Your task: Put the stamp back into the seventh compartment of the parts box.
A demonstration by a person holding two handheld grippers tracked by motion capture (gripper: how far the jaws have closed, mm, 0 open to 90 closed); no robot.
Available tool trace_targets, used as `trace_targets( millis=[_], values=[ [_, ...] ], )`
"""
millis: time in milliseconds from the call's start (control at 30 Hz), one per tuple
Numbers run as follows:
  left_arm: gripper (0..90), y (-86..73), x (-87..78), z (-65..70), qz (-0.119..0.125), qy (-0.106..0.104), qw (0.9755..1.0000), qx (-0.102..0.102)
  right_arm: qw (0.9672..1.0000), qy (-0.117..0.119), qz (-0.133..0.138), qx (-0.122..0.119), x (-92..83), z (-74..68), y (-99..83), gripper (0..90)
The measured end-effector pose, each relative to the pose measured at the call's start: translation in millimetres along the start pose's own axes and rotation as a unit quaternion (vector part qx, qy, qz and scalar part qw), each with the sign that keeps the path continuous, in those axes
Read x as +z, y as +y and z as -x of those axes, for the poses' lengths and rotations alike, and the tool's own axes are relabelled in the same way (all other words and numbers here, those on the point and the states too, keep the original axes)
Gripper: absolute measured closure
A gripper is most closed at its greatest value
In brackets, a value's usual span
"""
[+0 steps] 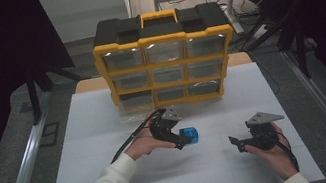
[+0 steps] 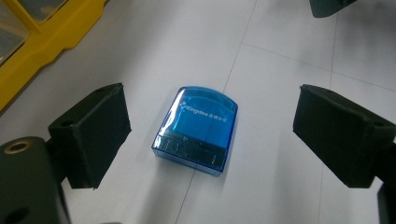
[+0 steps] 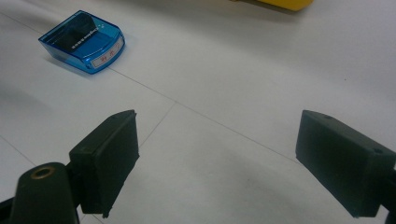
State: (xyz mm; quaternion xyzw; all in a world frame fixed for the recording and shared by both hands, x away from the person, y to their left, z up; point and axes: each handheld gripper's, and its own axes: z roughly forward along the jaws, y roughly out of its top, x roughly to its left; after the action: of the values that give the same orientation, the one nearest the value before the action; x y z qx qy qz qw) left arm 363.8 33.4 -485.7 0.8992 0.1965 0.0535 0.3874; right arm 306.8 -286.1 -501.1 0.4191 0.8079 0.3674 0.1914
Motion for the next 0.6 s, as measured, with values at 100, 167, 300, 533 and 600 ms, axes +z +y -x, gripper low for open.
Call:
trace_targets(
  millis=[100, 167, 300, 533, 600],
  values=[
    [11.1, -1.0, -0.1, -2.3, -0.005, 0.002, 1.0, -0.001, 1.0, 0.0, 0.0, 0.001, 0.0, 0.1, -0.1, 13.8],
    [11.2, -1.5, 0.5, -3.1, -0.005, 0.002, 1.0, -0.004, 1.0, 0.0, 0.0, 0.001, -0.2, 0.3, -0.1, 13.8],
    [11.4, -1.5, 2.9, -4.2, -0.005, 0.0, 1.0, -0.005, 1.0, 0.0, 0.001, 0.001, -0.2, 0.4, 0.1, 13.8],
    [12.4, -1.5, 9.8, -5.2, -0.017, -0.005, 0.9998, 0.002, 1.0, -0.003, 0.002, -0.002, -1.0, 0.0, 0.4, 13.8],
    [12.4, -2.0, 11.8, -4.3, -0.019, -0.006, 0.9998, 0.002, 1.0, -0.003, 0.002, -0.004, -1.0, -0.1, 0.5, 13.8]
  ],
)
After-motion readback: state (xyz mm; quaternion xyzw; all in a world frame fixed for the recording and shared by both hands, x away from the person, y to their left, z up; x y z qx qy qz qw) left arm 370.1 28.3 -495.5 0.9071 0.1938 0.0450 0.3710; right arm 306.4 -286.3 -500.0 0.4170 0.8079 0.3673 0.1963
